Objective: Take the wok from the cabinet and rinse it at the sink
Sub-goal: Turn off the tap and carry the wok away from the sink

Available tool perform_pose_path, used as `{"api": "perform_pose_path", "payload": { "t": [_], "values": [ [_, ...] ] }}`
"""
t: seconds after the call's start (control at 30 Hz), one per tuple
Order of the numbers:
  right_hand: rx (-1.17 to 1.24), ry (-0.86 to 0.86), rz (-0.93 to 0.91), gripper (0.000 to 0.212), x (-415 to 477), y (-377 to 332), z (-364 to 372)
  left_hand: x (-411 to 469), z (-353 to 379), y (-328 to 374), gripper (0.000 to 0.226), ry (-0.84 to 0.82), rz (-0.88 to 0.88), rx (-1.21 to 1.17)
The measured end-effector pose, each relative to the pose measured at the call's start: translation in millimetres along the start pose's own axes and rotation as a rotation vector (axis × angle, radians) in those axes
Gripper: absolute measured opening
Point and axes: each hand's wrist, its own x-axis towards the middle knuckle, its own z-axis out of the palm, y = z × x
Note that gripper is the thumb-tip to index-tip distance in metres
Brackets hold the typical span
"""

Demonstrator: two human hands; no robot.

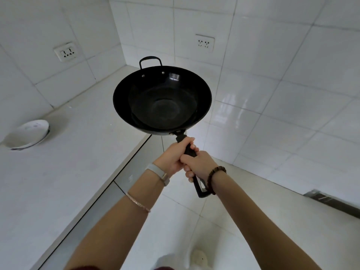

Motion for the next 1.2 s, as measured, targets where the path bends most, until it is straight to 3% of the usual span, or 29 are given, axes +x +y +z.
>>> {"api": "perform_pose_path", "payload": {
  "t": [0.4, 0.73, 1.2],
  "values": [
    [-0.118, -0.163, -0.025, 0.01, 117.0, -72.3, -60.8, 112.6, 26.0, 70.8, 0.031, 0.076, 0.081, -0.113],
    [-0.138, -0.23, 0.0, 0.002, 241.4, -143.5, -63.6, 211.7, 11.0, 158.2, 0.032, 0.135, 0.122, -0.21],
    [-0.246, -0.403, 0.032, 0.01, 382.3, -214.0, -59.8, 313.4, -13.3, 243.3, 0.033, 0.343, 0.21, -0.333]
  ]
}}
